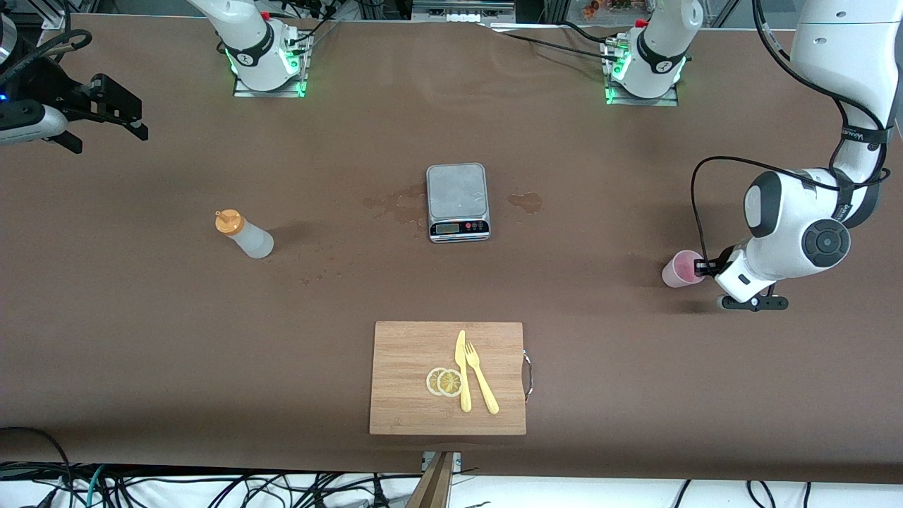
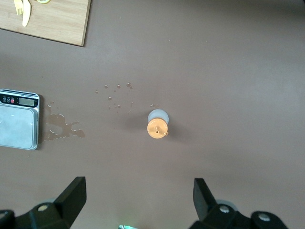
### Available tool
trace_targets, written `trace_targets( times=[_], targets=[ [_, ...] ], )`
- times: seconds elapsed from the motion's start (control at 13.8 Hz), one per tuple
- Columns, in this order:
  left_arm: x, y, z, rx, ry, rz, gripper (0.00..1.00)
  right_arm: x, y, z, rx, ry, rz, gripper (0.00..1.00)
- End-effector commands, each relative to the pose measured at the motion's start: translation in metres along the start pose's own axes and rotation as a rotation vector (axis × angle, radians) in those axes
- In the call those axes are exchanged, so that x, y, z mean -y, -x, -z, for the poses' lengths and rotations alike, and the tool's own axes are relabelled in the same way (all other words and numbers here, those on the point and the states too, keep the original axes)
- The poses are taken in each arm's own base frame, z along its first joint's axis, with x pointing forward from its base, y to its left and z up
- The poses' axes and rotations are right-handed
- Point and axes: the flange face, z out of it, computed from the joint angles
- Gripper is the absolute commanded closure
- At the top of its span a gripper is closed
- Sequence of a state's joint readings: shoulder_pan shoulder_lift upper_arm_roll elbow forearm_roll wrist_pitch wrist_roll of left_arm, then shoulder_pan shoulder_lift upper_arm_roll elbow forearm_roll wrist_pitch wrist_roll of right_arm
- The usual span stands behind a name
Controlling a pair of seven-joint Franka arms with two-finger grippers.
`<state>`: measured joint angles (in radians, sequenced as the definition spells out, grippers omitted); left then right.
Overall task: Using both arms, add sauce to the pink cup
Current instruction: 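Close the left gripper on the pink cup's rim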
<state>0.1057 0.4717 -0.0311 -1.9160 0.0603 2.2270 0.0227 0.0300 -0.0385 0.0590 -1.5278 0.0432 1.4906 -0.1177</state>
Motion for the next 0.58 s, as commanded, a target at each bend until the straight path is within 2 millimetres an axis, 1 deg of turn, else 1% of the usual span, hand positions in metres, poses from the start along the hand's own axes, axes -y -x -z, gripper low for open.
trace_targets(
  times=[0.0,0.07,0.22,0.29,0.36,0.51],
  targets=[
    [-0.001,0.009,0.010,-0.005,0.049,0.009,1.00,0.000,0.002,0.007,-0.004,-0.016,0.003,0.00],
    [-0.001,0.008,0.013,-0.008,0.049,0.008,1.00,0.000,0.001,0.006,-0.004,-0.015,0.005,0.00],
    [-0.014,0.004,0.029,-0.011,0.050,-0.012,1.00,0.002,0.001,0.007,-0.005,-0.014,0.001,0.00],
    [-0.028,0.001,0.039,-0.004,0.051,-0.033,1.00,0.002,0.001,0.007,-0.005,-0.014,-0.001,0.00],
    [-0.046,-0.002,0.048,-0.009,0.057,-0.055,1.00,0.002,0.001,0.007,-0.005,-0.016,0.001,0.00],
    [-0.091,-0.006,0.067,-0.028,0.077,-0.117,1.00,0.002,0.001,0.005,0.001,-0.017,0.012,0.00]
  ],
)
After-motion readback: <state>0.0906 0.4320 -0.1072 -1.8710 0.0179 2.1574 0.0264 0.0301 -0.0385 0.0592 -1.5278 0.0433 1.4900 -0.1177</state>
